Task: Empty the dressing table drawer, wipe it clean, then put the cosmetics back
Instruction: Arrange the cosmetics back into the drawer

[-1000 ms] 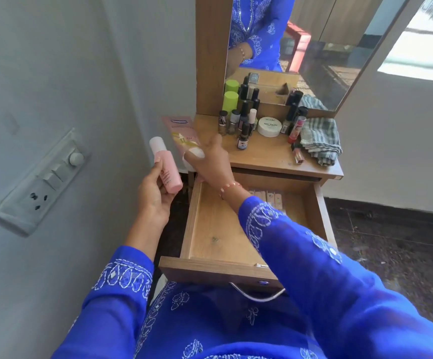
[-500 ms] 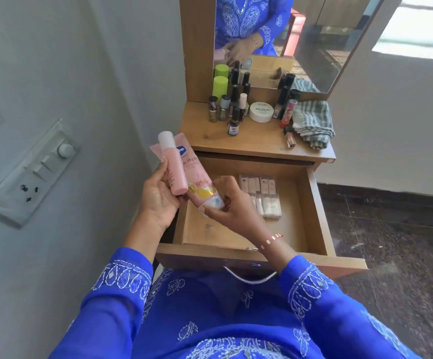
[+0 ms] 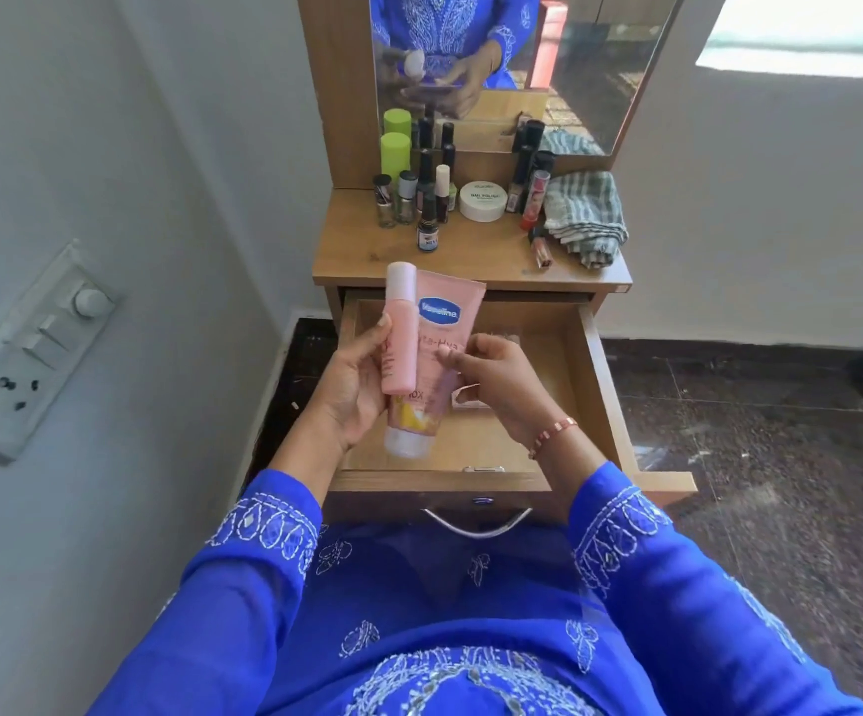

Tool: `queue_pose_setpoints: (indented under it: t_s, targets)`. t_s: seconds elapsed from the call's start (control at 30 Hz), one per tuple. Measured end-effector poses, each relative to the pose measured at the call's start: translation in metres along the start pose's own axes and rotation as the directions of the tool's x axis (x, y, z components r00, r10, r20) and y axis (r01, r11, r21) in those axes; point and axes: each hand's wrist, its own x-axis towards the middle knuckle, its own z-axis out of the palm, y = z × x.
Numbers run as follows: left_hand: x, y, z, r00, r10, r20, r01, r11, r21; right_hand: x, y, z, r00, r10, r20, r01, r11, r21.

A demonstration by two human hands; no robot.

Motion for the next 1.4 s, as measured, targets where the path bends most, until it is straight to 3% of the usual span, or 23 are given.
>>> queue_pose_setpoints:
  t_s: [0.2,0.37,0.5,0.63,0.77,0.9,1.07,1.27,1.4]
  targets:
    - [-0.002,-0.009,-0.018,0.988,-0.06,-0.139,0.068,0.997,0.049,-0.006,0.014,-0.005,0.974,0.138,-0.178,-0.044,0.892,0.45]
    - [-0.006,-0.013,-0.022,0.983,-0.141,-0.119,0.144,0.989,0.019,-0.01,0.018,-0.001,0.968,0.159,-0.196,-0.011,0.803,0.596]
    - [-0.005,-0.01,-0.023,0.977,-0.148,-0.157,0.14,0.988,-0.059,-0.013,0.024,-0.006,0.975,0.148,-0.167,-0.033,0.836,0.548]
    - [-0.005,-0.006,-0.031,0.97,-0.166,-0.177,0.174,0.984,0.034,-0.011,0.021,-0.036,0.958,0.161,-0.236,-0.014,0.851,0.525]
    - [-0.005,-0.002,-0.038,0.971,-0.193,-0.14,0.208,0.972,0.108,-0.011,0.012,-0.057,0.985,0.093,-0.146,-0.044,0.952,0.304]
    - [-0.004,-0.002,-0.038,0.978,-0.136,-0.156,0.144,0.989,0.043,-0.009,0.01,-0.059,0.989,0.111,-0.097,-0.093,0.981,0.17]
    - [-0.001,-0.006,-0.036,0.974,-0.038,-0.222,0.038,0.999,-0.003,-0.007,0.017,-0.066,0.959,0.262,-0.109,-0.253,0.963,0.091]
    - [0.0,-0.012,-0.036,0.968,-0.021,-0.251,0.023,1.0,0.005,-0.001,0.03,-0.061,0.902,0.427,-0.067,-0.425,0.904,0.046]
    - [0.0,-0.013,-0.039,0.965,0.011,-0.263,-0.003,1.0,0.029,0.004,0.035,-0.052,0.875,0.483,-0.03,-0.483,0.871,-0.085]
